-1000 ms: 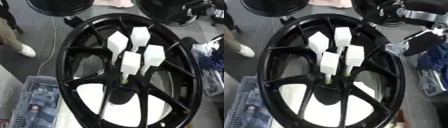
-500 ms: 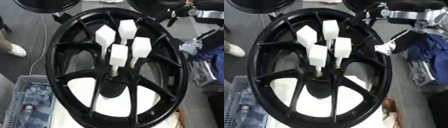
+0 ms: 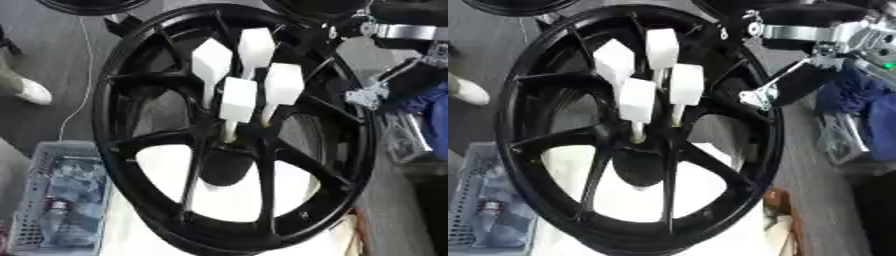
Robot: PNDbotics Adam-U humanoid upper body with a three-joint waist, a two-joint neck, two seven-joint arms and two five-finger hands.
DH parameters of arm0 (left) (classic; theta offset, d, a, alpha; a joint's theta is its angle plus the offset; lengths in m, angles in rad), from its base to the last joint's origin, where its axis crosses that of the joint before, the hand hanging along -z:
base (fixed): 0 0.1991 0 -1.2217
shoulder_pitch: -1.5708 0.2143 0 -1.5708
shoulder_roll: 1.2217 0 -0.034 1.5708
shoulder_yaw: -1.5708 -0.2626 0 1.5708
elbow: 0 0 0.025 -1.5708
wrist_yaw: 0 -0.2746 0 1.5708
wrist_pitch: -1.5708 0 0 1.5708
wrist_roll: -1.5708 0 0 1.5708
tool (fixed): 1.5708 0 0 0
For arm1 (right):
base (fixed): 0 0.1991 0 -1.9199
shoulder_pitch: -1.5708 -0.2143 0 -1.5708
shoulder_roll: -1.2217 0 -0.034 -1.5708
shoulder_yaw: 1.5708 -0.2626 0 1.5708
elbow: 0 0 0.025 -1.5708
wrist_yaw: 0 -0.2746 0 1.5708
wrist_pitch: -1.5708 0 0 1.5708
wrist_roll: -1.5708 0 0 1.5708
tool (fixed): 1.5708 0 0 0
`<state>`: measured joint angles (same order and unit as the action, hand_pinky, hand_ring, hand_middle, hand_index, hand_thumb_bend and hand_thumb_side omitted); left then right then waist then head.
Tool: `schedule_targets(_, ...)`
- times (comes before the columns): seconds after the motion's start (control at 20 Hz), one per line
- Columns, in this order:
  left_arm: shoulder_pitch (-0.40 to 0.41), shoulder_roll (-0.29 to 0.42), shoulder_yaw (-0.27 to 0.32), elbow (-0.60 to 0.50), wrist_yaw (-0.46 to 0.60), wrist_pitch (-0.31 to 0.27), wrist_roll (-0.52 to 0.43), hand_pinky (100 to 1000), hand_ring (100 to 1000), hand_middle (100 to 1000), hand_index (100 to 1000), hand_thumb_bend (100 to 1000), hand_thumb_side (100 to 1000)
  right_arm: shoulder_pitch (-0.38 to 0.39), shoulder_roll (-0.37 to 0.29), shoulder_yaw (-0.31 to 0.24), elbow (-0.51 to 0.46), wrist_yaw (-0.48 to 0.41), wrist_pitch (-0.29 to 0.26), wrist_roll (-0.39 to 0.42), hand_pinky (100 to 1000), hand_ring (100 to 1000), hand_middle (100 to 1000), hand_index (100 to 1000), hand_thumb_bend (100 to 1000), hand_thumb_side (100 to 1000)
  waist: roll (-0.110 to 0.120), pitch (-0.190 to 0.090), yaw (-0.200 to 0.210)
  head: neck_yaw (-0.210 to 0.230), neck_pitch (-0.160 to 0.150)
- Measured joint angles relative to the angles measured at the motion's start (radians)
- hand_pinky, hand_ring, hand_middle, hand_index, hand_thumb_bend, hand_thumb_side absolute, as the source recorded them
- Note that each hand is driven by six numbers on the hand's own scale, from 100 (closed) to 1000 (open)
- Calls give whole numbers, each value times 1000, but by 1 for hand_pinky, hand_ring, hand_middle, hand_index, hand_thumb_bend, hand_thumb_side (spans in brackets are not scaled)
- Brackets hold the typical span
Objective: Pull the pin out of the wheel hub.
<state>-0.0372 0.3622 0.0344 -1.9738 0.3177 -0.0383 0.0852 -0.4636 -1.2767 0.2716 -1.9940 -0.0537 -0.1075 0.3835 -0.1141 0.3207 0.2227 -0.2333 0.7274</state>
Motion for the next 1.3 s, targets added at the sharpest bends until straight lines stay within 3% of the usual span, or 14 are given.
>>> schedule_targets(0.15,0,0,0,1,0,1,-1,810,805,656,747,145,854,-2,6,4,0,10,2,-11,765,991,786,924,100,475,0,0,1,6,0)
schedule_targets(1.3,-17,0,-6,1,0,5,-1,807,805,655,745,150,862,-2,47,38,0,21,26,-29,762,1000,849,932,100,631,-21,16,25,32,9)
